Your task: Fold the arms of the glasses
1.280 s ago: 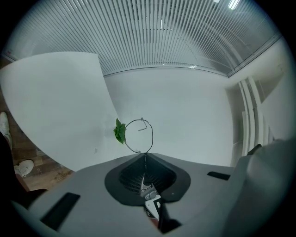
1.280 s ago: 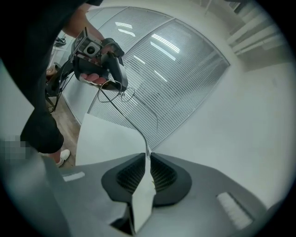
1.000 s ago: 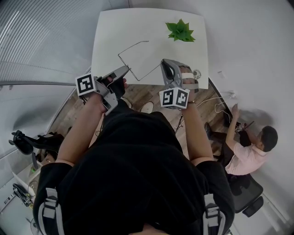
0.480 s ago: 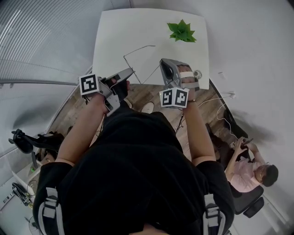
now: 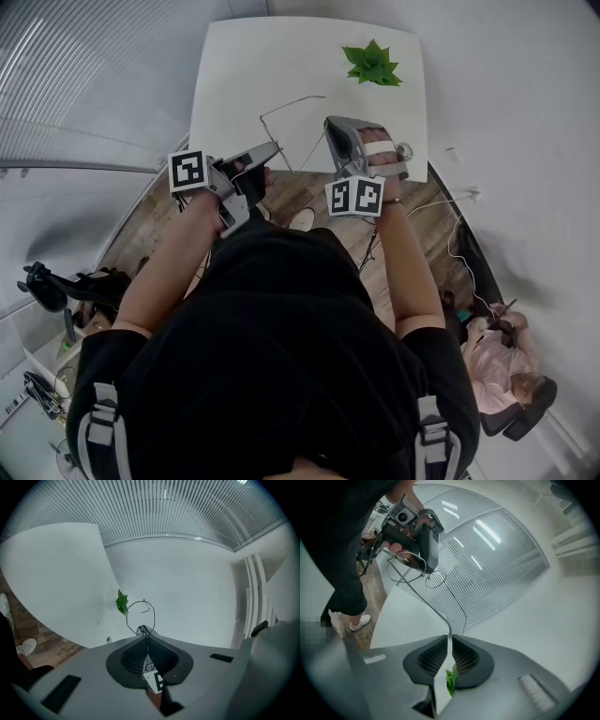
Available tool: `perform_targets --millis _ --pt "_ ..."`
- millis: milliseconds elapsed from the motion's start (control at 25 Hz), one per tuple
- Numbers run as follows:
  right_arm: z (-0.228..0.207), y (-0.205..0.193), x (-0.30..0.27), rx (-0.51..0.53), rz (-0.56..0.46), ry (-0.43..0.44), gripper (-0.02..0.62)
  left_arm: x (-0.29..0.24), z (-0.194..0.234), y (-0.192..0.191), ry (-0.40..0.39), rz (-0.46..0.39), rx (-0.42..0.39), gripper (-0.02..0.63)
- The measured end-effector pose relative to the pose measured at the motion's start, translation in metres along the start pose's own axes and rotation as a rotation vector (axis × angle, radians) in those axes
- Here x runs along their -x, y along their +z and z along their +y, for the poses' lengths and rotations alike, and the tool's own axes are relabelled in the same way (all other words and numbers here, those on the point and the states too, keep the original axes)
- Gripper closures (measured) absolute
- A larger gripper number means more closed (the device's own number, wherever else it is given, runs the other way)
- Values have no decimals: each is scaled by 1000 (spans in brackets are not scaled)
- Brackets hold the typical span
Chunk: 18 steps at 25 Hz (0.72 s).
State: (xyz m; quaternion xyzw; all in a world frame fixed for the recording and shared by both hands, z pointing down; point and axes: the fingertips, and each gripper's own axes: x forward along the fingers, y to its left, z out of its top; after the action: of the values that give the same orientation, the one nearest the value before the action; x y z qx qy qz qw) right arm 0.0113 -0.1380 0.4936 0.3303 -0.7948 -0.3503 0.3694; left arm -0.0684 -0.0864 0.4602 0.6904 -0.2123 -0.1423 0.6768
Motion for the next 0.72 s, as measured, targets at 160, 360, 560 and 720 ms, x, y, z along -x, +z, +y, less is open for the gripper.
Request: perform_targets --millis 160,360,560,720 --pt "0 2 -3 31 -4 9 554 -4 -1 -3 1 16 0 592" --pt "0 8 -7 60 -13 17 554 -7 -2 -6 0 34 0 592" --pt "1 14 -10 84 -24 23 554 -8 -1 -8 2 47 0 592" --pt "1 18 -11 96 -31 32 554 -10 -4 -10 1 58 -4 592"
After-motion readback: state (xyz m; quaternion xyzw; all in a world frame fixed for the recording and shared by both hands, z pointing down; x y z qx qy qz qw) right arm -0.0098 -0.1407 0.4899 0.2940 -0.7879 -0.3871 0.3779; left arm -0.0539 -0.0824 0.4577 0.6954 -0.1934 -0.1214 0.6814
